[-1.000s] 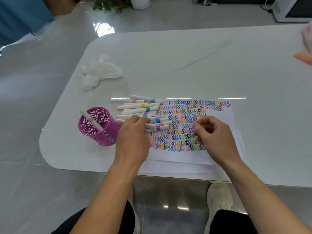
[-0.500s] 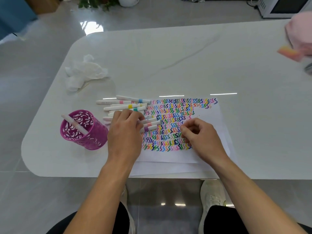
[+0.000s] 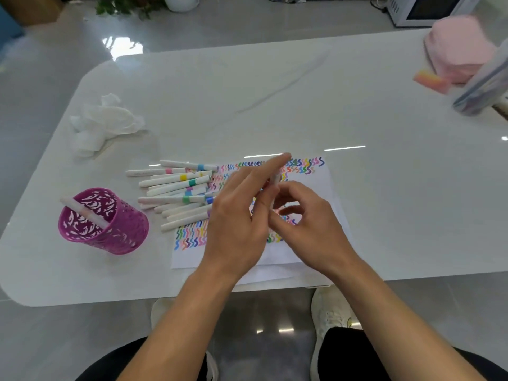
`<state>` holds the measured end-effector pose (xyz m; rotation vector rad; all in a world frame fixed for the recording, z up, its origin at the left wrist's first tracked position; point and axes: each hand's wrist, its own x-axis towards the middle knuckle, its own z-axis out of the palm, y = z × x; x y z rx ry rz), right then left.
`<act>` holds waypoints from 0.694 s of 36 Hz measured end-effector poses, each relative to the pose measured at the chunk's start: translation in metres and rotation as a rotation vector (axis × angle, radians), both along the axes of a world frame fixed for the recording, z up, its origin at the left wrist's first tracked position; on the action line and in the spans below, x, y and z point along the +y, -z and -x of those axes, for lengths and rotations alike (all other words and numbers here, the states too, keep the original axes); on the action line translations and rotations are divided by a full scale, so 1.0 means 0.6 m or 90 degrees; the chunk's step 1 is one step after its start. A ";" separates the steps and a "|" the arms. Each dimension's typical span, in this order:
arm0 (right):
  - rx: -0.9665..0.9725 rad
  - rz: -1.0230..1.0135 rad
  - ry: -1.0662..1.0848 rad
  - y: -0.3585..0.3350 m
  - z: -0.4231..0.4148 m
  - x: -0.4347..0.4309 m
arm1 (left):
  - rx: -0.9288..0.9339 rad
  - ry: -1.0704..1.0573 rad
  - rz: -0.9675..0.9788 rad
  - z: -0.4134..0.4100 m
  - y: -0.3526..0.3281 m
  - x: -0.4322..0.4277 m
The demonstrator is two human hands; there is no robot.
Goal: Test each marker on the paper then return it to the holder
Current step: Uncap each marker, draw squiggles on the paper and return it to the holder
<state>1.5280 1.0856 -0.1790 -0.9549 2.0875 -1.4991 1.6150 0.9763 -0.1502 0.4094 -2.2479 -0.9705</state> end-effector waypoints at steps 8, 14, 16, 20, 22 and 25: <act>0.121 -0.078 0.057 -0.008 0.043 0.036 | 0.000 -0.027 -0.189 0.031 0.010 0.016; 0.207 -0.170 0.048 -0.017 0.075 0.056 | -0.187 -0.047 -0.161 0.058 0.020 0.025; 0.224 -0.182 0.052 -0.015 0.082 0.058 | -0.249 -0.023 -0.147 0.069 0.018 0.025; 0.245 -0.198 0.051 -0.008 0.096 0.061 | -0.311 0.029 -0.043 0.079 0.016 0.018; 0.248 -0.211 0.044 -0.004 0.100 0.062 | -0.315 0.055 0.015 0.081 0.018 0.014; 0.268 -0.245 0.025 0.001 0.104 0.059 | -0.322 0.072 0.054 0.081 0.029 0.009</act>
